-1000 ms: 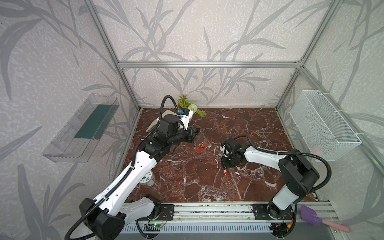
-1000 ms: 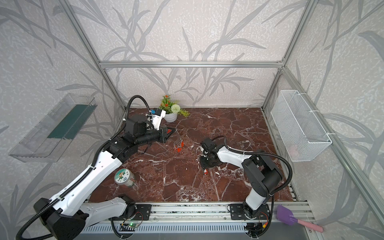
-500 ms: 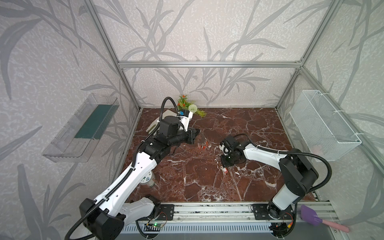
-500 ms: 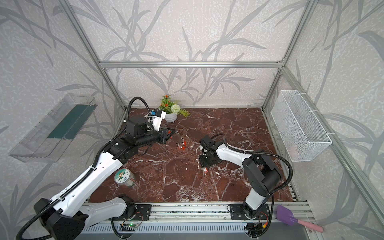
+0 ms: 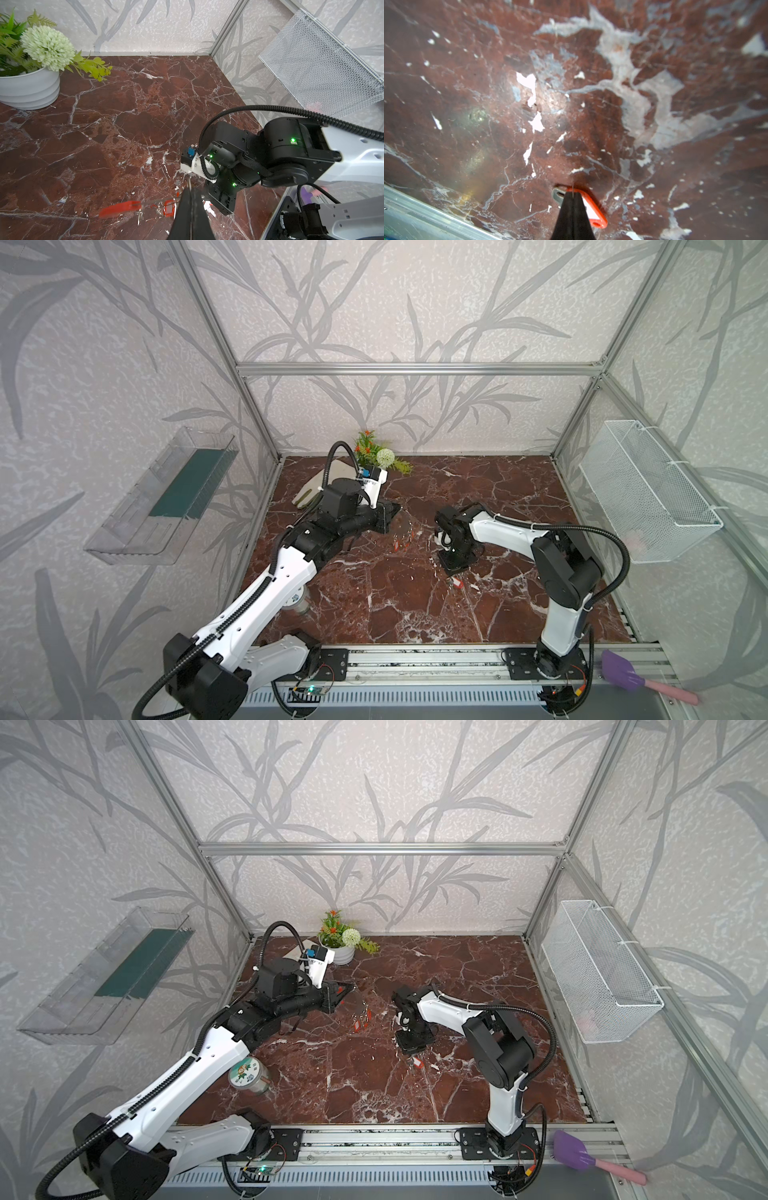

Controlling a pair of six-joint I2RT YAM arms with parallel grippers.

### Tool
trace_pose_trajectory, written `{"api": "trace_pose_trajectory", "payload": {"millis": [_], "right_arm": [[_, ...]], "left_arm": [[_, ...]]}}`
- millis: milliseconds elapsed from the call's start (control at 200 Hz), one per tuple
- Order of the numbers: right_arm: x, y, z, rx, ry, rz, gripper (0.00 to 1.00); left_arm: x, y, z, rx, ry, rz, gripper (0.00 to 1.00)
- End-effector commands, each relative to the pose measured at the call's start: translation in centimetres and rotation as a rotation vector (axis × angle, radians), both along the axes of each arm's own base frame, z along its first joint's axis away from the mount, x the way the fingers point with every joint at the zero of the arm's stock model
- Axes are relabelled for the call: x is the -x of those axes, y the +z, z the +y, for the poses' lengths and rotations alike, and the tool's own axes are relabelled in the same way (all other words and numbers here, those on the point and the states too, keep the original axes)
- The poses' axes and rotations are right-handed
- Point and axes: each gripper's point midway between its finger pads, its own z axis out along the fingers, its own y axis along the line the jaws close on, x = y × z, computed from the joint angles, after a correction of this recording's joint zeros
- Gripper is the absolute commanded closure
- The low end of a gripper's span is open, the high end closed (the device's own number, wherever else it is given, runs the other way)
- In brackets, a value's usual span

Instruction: Put the keys on the keyring

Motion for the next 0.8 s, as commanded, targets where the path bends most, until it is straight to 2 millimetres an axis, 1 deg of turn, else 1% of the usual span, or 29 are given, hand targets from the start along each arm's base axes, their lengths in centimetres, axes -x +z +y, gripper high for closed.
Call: {"api": "trace_pose_trajectory", "payload": {"millis": [0,275,520,645,715,770,795], "right_arm": [[1.1,1.0,-0.6,0.029,0.028,0.092,1.00],[1.6,0.5,-1.0,0.099,0.062,0.217,1.00],[1.6,-0.5,-1.1,0.128,0.081,0.281,1.00],[1.2,-0.3,-1.0,0.125,0.076,0.279,1.00],[0.7,0.3,-0.7,0.112,0.074,0.253,0.97],[0.3,0.8,-0.7,0.107,0.065,0.231,0.88],[0.1,1.0,-0.8,0.102,0.059,0.223,0.87]], "left_arm": [[0.3,1.7,-0.2,0.019,-0.029,-0.084,1.00],[0.2,0.8,-0.4,-0.010,-0.061,-0.096,1.00],[0.5,0.5,-0.7,-0.017,-0.089,-0.096,1.00],[0.6,0.5,-0.6,-0.020,-0.093,-0.093,1.00],[0.6,0.5,-0.7,-0.020,-0.095,-0.092,1.00],[0.6,0.6,-0.7,-0.018,-0.096,-0.093,1.00],[0.6,0.6,-0.8,-0.017,-0.098,-0.090,1.00]]}}
